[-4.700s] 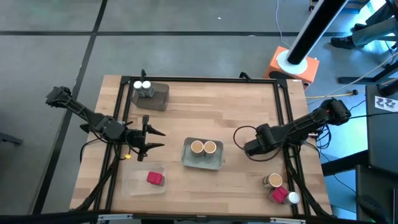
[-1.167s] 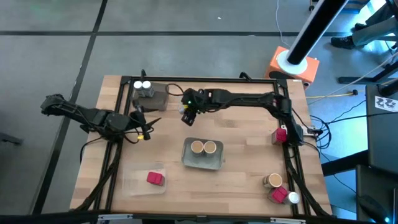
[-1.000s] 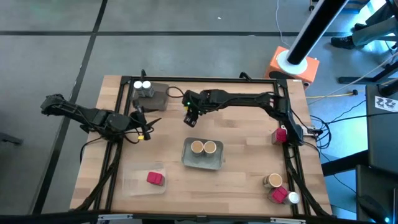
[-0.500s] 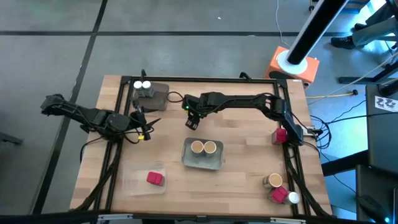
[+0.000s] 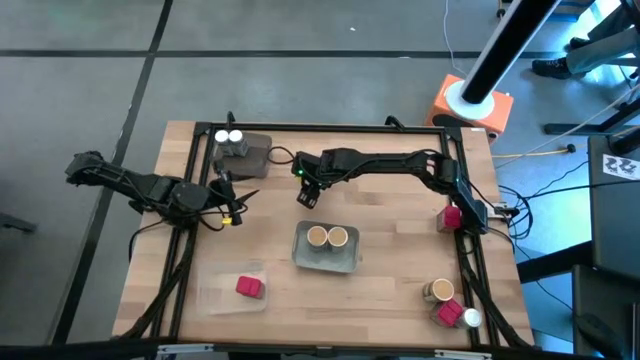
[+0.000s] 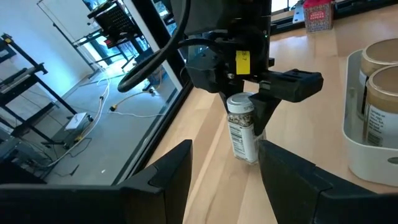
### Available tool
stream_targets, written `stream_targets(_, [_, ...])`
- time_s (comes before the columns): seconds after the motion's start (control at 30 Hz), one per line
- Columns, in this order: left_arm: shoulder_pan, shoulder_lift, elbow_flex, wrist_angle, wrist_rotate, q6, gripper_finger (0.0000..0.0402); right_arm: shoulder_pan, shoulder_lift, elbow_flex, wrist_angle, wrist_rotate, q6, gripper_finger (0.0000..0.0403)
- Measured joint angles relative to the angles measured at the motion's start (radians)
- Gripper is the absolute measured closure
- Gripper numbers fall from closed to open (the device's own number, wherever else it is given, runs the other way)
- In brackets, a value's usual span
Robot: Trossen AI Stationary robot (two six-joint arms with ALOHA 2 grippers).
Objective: Sort spices by type
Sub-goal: Put the top white seasoning bottle into the black bin
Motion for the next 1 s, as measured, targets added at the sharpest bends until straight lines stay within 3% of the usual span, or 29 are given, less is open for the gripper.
stream_targets(0.6, [0.000,0.000,0.000,0.000,0.001,-0.002,0.0229,0.000,0.007,-0.020,0.058,0.023,0.002,0.0157])
stream_targets(0.83, [0.000,0.010,-0.001,0.025,0.075,-0.008,0.0229,0.014,-0.019,0.036,-0.066,0.023,-0.020,0.0141])
stream_targets(1.0, [0.000,0.043,-0.002,0.041,0.177,-0.053,0.0229,0.077,-0.094,0.050,-0.185,0.140,-0.024,0.0143])
